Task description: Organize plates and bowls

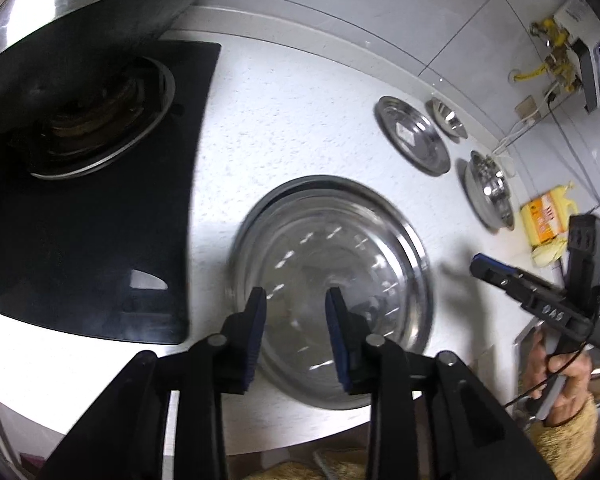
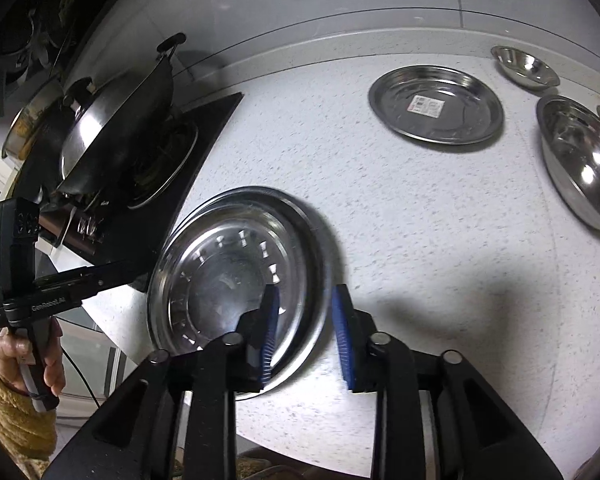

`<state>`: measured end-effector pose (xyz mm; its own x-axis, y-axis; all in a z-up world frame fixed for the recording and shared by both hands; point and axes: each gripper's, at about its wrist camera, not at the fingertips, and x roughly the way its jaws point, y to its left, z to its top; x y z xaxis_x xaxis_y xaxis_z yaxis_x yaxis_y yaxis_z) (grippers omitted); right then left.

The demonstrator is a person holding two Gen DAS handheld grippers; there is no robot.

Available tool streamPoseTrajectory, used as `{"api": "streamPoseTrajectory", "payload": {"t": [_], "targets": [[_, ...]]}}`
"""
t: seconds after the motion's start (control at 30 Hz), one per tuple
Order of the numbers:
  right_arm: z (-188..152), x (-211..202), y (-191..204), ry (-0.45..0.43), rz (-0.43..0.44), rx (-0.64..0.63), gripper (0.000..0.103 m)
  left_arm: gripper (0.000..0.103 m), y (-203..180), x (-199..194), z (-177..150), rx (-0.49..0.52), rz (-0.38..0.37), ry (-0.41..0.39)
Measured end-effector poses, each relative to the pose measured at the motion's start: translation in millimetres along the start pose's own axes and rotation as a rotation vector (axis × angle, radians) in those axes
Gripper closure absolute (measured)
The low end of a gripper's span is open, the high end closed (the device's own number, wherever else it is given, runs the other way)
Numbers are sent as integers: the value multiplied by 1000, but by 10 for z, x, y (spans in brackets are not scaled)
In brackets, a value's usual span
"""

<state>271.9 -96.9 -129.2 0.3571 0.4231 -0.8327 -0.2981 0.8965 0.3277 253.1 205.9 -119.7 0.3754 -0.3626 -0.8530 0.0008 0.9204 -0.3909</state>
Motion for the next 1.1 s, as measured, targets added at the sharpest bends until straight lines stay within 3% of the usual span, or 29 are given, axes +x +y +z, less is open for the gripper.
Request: {"api": "streamPoseTrajectory", "payload": {"t": [0.13, 0.37, 0.53, 0.73, 0.93, 1.1], "targets": [[86, -68, -176, -4, -13, 5, 72, 70, -172, 39, 158, -13, -29, -12], [458, -291, -577, -51, -40, 10, 59, 44, -574, 329, 554, -96, -99, -31], [846, -348, -905, -58, -83, -4, 57, 43, -978, 738, 846, -123, -128, 13], [1363, -225, -1292, -37, -90, -14, 57, 43, -1221, 1229, 1284, -170, -60, 18], [1914, 191, -1624, 38, -81, -45, 57, 43, -1294, 1657, 1664, -213, -1, 35], [2125, 541, -1831, 113, -62, -28, 57, 44, -1300, 1922, 1848, -225, 44, 55]]}}
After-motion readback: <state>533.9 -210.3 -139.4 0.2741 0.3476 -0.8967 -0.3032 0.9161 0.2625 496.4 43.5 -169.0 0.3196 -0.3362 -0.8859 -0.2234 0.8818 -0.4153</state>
